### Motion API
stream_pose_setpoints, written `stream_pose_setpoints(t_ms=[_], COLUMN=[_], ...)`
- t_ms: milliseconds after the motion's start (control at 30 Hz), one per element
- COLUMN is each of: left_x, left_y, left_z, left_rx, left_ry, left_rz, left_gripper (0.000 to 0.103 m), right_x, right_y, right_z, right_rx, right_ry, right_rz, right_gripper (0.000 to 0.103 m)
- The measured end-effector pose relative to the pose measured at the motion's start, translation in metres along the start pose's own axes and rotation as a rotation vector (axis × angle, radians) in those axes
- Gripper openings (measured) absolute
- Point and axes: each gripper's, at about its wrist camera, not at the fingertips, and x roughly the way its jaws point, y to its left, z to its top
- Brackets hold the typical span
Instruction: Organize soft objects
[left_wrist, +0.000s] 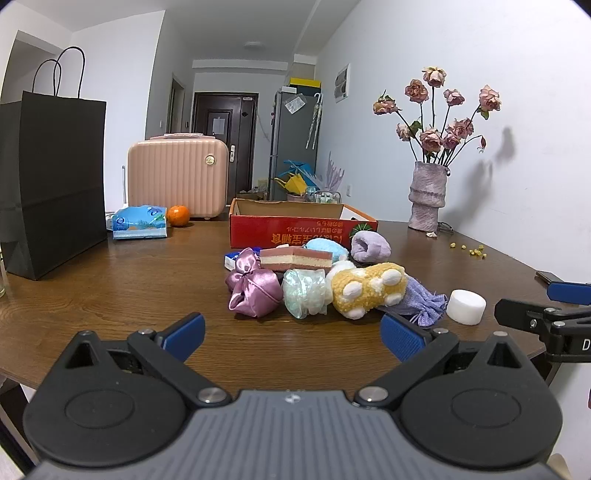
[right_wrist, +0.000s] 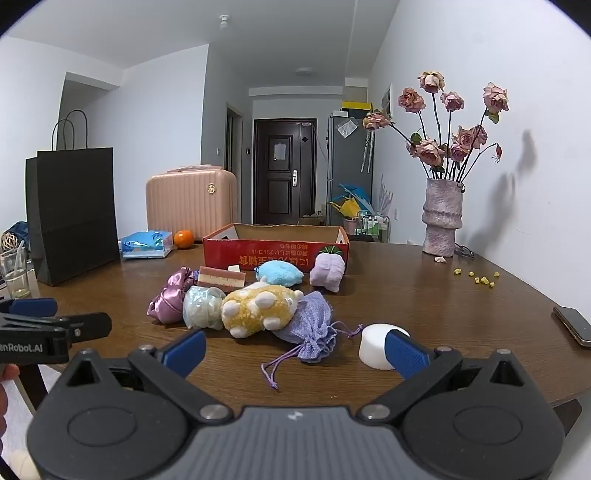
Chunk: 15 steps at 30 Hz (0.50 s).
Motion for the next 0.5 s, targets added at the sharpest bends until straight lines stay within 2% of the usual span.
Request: stream_pose_setpoints(t_ms=[500], left_x=[-0.0017], left_y=[-0.0026], left_z=[0.0002], left_rx=[0.003], left_ry=[-0.002], left_rz=[0.000], left_gripper=[0.103], right_x=[-0.0004], right_y=[0.0000], right_z=[0.0000], right_rx=[0.001], right_ry=[-0.001], right_rz=[0.000], right_gripper=[0.103])
